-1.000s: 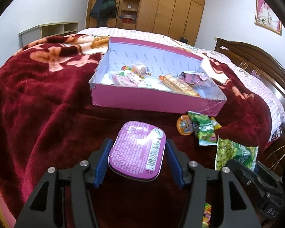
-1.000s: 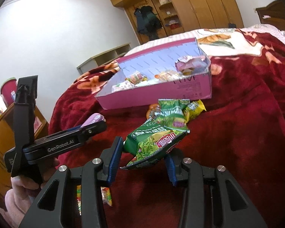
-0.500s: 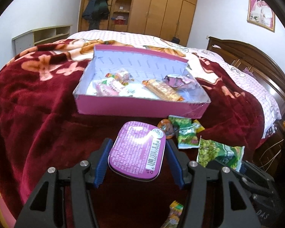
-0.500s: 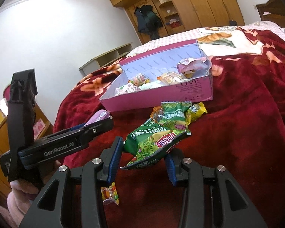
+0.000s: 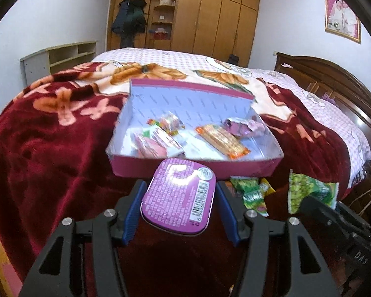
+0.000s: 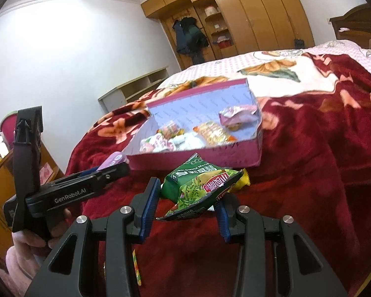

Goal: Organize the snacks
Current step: 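Carry the purple tin and green snack bag toward the pink box, then lower the purple tin with the left tool while the right tool lowers the green bag into the box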

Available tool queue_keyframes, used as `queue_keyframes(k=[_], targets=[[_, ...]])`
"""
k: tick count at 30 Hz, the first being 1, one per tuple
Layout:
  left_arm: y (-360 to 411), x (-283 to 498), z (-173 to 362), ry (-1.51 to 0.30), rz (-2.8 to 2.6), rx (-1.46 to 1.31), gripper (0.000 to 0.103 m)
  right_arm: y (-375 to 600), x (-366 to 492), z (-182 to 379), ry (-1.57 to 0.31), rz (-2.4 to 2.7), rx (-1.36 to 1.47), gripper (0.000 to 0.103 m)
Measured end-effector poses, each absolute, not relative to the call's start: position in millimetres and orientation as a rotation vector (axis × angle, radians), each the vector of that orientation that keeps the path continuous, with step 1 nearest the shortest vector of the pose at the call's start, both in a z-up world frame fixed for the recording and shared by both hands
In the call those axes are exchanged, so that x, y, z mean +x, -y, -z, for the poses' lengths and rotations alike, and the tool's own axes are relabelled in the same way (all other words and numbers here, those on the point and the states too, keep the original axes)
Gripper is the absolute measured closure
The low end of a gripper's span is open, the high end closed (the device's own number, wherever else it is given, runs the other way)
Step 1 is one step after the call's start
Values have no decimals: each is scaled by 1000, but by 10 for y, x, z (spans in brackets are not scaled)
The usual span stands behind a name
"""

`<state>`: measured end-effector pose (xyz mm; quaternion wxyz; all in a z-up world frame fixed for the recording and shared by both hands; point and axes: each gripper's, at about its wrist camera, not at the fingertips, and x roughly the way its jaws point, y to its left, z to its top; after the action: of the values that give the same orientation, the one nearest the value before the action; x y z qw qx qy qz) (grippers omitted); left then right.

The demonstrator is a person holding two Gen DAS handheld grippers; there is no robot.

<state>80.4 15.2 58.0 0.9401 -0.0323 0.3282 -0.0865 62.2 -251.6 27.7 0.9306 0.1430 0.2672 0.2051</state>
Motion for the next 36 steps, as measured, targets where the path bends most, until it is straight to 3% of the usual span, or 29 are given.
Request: queue_keyframes(k=[24,36], targets=[[-133,1599,-712,-614,107,-40,43,2438,1152,-564,-498,-401,236,60],[-124,2053,-493,-641,85,-58,43,2333,1367,-606,-497,-414,195,60]])
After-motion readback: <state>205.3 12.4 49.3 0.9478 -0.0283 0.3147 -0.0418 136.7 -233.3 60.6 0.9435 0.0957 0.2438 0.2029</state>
